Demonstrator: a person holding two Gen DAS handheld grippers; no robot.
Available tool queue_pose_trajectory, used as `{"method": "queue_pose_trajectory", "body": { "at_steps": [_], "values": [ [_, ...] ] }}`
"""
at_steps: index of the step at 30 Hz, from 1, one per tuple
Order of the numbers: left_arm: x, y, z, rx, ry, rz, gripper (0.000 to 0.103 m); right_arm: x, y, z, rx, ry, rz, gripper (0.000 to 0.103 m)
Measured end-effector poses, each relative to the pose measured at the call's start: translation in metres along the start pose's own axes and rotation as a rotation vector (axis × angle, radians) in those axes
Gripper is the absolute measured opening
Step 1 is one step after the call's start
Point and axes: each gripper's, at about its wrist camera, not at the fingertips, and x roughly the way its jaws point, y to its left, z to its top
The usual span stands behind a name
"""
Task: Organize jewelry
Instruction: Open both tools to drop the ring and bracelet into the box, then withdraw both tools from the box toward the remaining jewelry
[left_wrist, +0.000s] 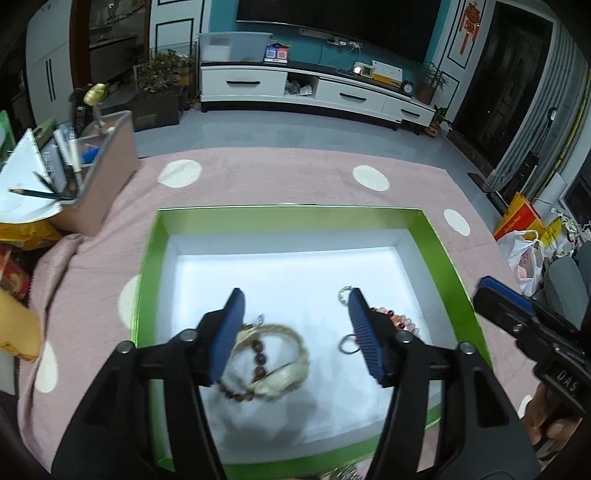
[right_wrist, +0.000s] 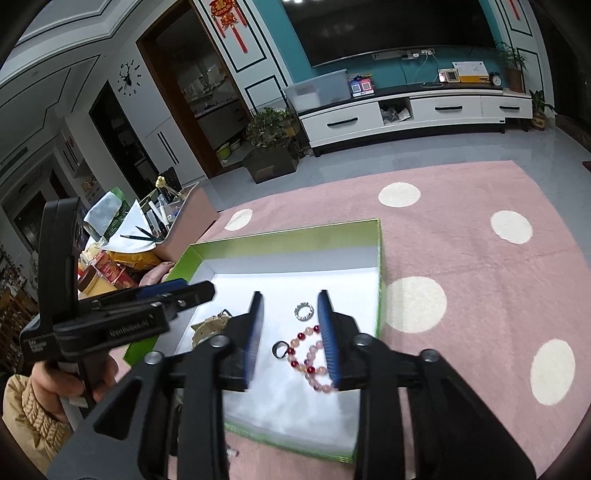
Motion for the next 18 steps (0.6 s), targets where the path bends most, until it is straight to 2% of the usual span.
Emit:
{"method": "queue_pose_trajectory", "body": {
  "at_steps": [9, 18],
  "values": [
    [-0.051, 0.021, -0.024, -0.033, -0.034, 0.039, 0.068, -0.043, 0.003, -0.016, -0.002, -0.021, -0.016, 0.032],
    [-0.087, 0.042, -0.059, -0.072, -0.030, 0.071, 0.069, -0.074, 0.015, -0.037, -0.009, -0.021, -0.010, 0.032]
  ]
}}
